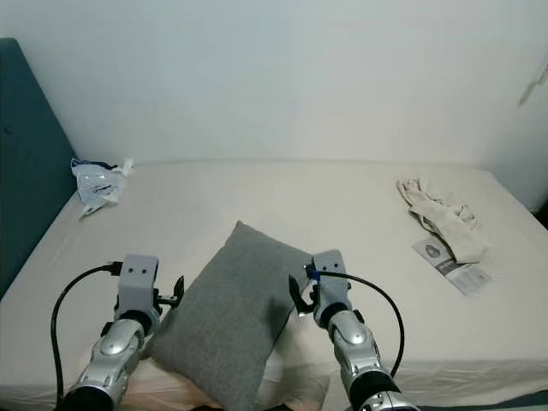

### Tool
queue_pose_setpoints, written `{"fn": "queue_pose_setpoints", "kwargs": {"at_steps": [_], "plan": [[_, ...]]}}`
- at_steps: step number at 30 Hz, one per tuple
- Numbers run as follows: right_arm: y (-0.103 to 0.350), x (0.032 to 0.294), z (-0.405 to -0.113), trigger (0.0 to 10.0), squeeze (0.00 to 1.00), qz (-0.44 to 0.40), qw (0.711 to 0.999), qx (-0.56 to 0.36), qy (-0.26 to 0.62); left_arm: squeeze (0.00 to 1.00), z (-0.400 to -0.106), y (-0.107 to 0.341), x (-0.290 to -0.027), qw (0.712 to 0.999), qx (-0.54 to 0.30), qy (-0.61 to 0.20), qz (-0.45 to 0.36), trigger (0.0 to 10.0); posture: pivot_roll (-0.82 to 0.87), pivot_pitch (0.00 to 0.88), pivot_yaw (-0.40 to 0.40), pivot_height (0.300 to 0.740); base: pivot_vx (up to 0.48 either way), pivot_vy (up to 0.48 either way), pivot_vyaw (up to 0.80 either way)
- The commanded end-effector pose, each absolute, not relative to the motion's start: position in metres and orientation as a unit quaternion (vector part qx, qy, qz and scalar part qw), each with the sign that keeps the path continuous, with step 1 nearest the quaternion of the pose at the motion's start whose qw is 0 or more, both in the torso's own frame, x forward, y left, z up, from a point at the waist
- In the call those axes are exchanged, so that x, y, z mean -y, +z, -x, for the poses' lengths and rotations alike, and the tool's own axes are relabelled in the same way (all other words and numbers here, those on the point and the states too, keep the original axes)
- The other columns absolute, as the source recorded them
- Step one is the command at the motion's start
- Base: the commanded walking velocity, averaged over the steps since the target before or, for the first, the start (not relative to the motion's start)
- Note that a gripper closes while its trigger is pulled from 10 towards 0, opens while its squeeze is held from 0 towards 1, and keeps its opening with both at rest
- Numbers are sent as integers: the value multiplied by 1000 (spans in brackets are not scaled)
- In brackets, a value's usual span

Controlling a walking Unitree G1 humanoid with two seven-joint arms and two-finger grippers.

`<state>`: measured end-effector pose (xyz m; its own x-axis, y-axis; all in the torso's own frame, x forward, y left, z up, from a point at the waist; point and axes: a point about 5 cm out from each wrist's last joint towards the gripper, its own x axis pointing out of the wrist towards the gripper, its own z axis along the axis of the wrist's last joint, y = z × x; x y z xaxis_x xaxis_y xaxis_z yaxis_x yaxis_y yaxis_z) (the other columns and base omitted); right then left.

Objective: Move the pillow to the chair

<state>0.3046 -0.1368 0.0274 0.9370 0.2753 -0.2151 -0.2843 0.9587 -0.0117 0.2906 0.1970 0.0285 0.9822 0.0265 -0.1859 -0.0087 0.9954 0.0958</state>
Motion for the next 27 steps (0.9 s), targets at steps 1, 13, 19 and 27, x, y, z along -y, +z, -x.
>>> {"fn": "queue_pose_setpoints", "kwargs": {"at_steps": [1,13,19,27], "plan": [[27,137,-303,10000,0,15,985,-102,141,0,-291,31,-203,995,-90,14,-51,10000,-43,8,-39,740,0,0,0],[33,144,-306,10000,0,-1,987,-88,132,0,-292,32,-207,995,-88,30,-46,10000,-49,35,-40,740,0,0,0],[43,161,-312,10000,0,9,991,-67,115,0,-285,27,-205,994,-88,20,-60,10000,-19,19,-42,740,0,0,0],[58,164,-325,10000,0,3,992,-54,112,0,-294,32,-204,993,-93,5,-74,10000,12,0,-94,740,0,0,0]]}}
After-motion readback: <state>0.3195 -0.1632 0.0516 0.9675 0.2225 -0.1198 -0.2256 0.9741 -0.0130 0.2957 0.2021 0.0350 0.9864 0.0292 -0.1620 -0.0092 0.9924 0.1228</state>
